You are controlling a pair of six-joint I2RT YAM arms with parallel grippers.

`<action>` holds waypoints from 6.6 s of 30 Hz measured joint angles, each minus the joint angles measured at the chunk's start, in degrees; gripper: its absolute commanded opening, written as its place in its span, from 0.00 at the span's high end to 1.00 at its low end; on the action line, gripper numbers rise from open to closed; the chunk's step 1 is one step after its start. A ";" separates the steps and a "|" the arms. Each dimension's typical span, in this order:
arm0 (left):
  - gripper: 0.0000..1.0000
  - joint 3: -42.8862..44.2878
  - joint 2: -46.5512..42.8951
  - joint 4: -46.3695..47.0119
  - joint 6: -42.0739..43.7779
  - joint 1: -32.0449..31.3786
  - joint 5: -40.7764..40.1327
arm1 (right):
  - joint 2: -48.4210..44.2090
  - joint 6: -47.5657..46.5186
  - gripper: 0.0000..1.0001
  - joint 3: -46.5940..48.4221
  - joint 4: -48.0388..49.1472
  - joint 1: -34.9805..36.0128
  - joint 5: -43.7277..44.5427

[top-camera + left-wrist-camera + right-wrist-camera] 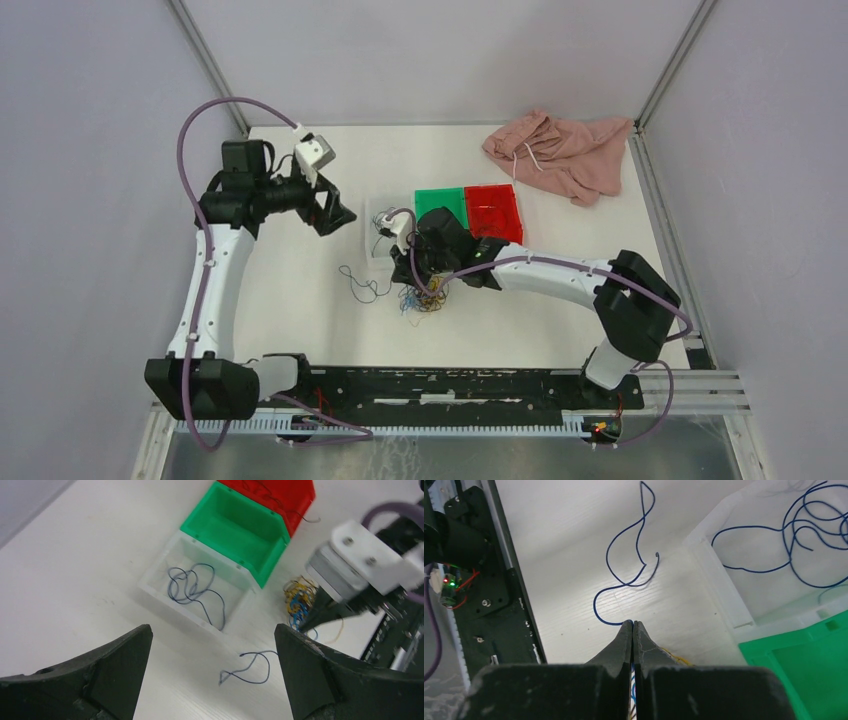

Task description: Untangle the cables

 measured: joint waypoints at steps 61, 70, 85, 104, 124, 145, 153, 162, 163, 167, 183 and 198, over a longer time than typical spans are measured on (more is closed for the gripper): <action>0.97 -26.25 -22.64 14.01 17.22 -23.32 -14.47 | -4.13 38.25 0.59 -15.08 42.58 -2.71 -9.88; 0.97 -23.30 -21.66 14.69 14.64 -23.58 -14.08 | -1.36 40.22 0.50 -15.08 47.78 -2.71 -11.19; 0.97 -18.40 -21.62 12.13 14.71 -24.65 -11.50 | -18.86 13.51 0.49 -12.57 19.15 -2.64 -2.03; 0.97 -14.05 -20.72 9.46 15.34 -25.88 -9.92 | -13.57 10.67 0.43 -9.03 26.88 -1.55 -4.17; 0.97 -4.52 -18.21 5.88 12.94 -26.69 -5.31 | -3.23 13.73 0.66 -5.73 34.73 -1.14 2.10; 0.97 9.92 -12.94 16.90 8.41 -26.77 -5.55 | -6.36 22.43 0.62 -24.37 35.32 -0.57 6.27; 0.97 5.90 -12.17 24.46 2.97 -26.80 -10.73 | -10.27 24.17 0.60 -25.59 34.05 -0.37 9.51; 0.97 -8.13 -9.68 27.85 -6.51 -26.91 -29.38 | -21.16 21.64 0.60 -22.67 21.11 -0.55 21.86; 0.97 -8.83 -8.98 27.87 -7.21 -26.91 -31.17 | -22.03 21.31 0.60 -22.34 19.74 -0.66 23.32; 0.97 -11.93 -5.97 30.97 -11.13 -26.88 -36.35 | -25.29 20.35 0.61 -21.99 15.78 -1.79 27.82; 0.97 -14.64 11.50 48.48 -25.62 -26.62 -44.54 | -28.17 20.09 0.64 -21.88 9.64 -5.68 33.44; 0.97 -17.44 16.44 51.78 -29.68 -23.06 -43.67 | -27.65 18.88 0.67 -21.88 9.66 -7.74 32.37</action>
